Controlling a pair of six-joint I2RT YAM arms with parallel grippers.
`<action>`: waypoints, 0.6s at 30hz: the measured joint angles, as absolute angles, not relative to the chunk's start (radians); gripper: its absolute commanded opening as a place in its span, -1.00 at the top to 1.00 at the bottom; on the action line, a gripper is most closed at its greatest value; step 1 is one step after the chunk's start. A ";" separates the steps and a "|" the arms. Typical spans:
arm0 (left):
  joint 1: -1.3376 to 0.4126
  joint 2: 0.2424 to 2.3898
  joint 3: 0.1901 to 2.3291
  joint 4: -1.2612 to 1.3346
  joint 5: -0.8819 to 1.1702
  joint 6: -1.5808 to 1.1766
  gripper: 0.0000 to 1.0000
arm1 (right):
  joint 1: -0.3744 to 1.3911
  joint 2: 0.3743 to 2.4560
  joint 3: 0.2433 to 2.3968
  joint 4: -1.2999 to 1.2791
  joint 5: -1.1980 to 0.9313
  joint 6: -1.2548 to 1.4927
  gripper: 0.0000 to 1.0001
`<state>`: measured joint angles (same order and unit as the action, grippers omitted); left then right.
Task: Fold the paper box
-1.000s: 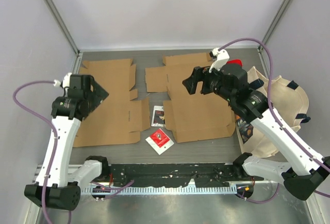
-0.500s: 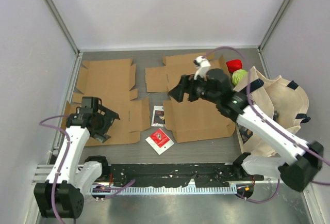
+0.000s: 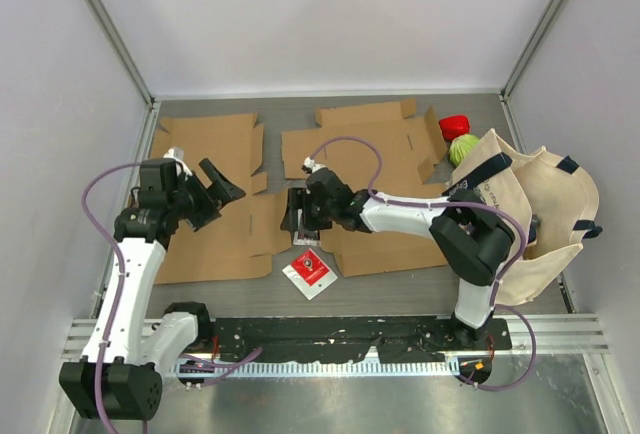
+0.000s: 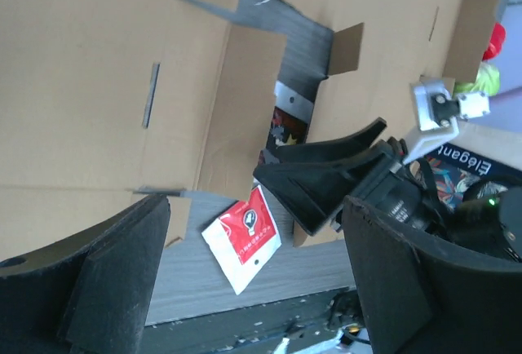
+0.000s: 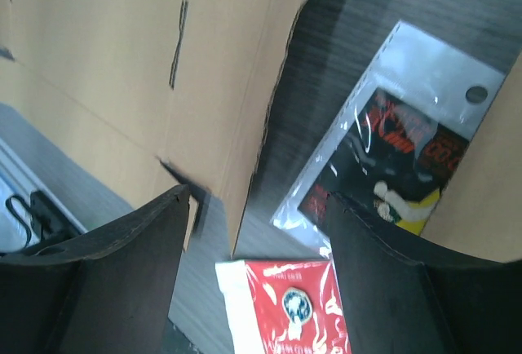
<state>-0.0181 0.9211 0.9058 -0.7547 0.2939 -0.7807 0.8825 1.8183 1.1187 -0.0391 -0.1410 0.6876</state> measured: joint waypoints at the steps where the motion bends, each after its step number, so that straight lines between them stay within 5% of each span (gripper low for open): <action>1: -0.018 0.921 0.920 -0.750 0.302 -0.751 -0.79 | 0.885 1.829 1.119 -0.023 -0.126 0.693 -0.36; 5: -0.029 0.939 0.971 -0.746 0.312 -0.657 -0.72 | 0.912 1.860 1.117 0.053 -0.059 0.715 -0.26; 8: -0.067 0.987 1.022 -0.747 0.303 -0.606 -0.70 | 0.953 1.880 1.110 0.105 0.007 0.715 -0.01; 11: -0.132 1.037 1.066 -0.749 0.272 -0.572 -0.67 | 0.988 1.909 1.110 0.158 0.058 0.715 0.57; 12: -0.146 1.048 1.076 -0.751 0.262 -0.568 -0.66 | 0.996 1.920 1.110 0.168 0.072 0.713 0.93; 18: -0.197 1.160 1.148 -0.781 0.236 -0.547 -0.59 | 1.013 1.930 1.107 0.175 0.156 0.645 0.99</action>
